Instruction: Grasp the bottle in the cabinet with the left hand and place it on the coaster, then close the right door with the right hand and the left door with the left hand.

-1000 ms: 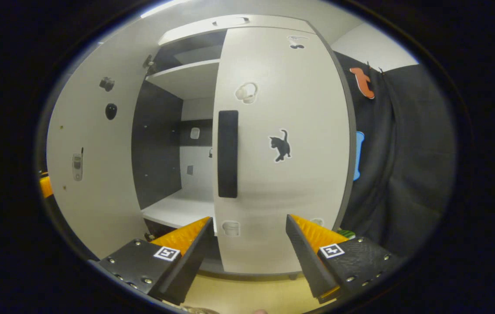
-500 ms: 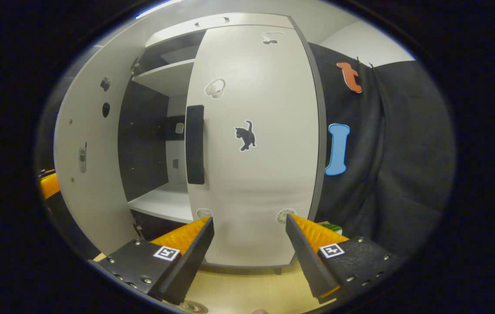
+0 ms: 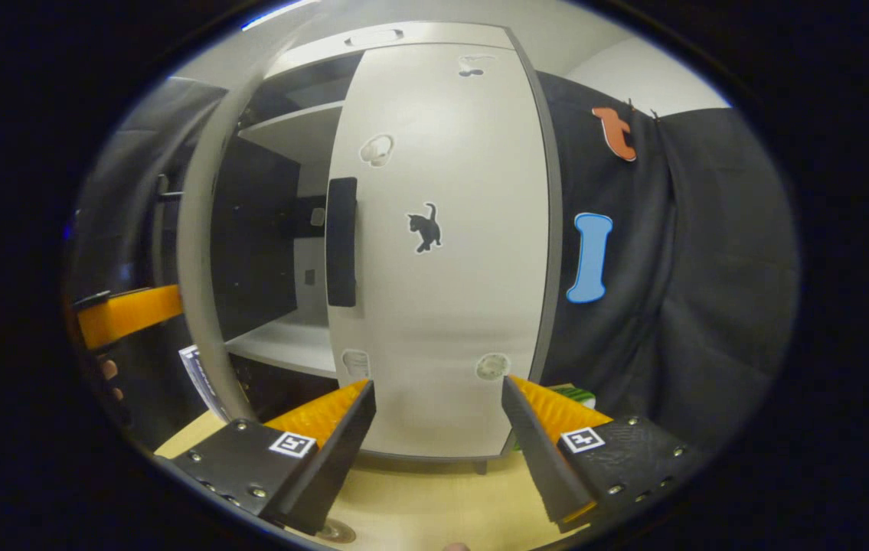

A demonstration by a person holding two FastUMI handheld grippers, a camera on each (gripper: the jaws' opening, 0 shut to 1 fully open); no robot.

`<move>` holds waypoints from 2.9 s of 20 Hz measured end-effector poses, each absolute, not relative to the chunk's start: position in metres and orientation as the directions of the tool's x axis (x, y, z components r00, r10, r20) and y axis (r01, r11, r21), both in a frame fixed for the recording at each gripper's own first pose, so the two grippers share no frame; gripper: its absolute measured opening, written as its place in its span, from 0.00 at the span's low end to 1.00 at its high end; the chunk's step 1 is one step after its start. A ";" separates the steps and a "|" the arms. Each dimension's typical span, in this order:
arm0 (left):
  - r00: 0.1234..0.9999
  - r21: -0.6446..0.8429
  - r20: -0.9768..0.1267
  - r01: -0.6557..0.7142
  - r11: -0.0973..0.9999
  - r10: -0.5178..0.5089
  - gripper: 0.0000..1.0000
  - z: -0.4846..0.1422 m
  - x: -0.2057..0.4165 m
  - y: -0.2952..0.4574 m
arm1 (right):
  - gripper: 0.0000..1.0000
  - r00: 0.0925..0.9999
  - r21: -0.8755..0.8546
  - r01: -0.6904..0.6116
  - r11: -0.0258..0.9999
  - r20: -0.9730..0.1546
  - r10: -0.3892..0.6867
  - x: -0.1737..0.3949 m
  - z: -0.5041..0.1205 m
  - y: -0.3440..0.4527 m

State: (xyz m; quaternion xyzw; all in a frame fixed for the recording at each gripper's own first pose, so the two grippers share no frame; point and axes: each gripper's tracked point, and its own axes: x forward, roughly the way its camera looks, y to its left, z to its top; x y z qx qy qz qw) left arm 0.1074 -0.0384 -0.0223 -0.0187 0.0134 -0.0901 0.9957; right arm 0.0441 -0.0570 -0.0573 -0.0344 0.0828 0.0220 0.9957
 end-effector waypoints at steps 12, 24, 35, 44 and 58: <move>0.987 -0.038 -0.036 0.153 0.987 -0.154 1.00 -0.026 0.143 -0.061 | 1.00 0.980 -0.004 -0.022 1.000 -0.197 0.021 0.036 -0.068 -0.080; 0.995 0.000 -0.041 0.094 0.996 -0.094 1.00 -0.033 0.153 -0.071 | 1.00 0.979 0.006 -0.035 0.999 -0.202 0.036 0.020 -0.070 -0.079; 0.996 -0.010 -0.018 0.083 0.997 -0.083 0.96 -0.012 0.094 -0.072 | 1.00 0.987 0.032 -0.060 0.998 -0.150 0.064 -0.002 -0.043 -0.064; 0.999 0.024 0.009 0.049 0.999 -0.049 0.98 0.027 -0.010 -0.050 | 1.00 0.996 0.016 -0.053 0.998 -0.068 0.054 -0.025 0.000 -0.045; 0.998 0.002 -0.030 0.056 0.998 -0.056 0.98 0.011 -0.068 -0.040 | 1.00 1.000 0.004 -0.007 1.000 -0.024 0.007 -0.059 0.021 -0.048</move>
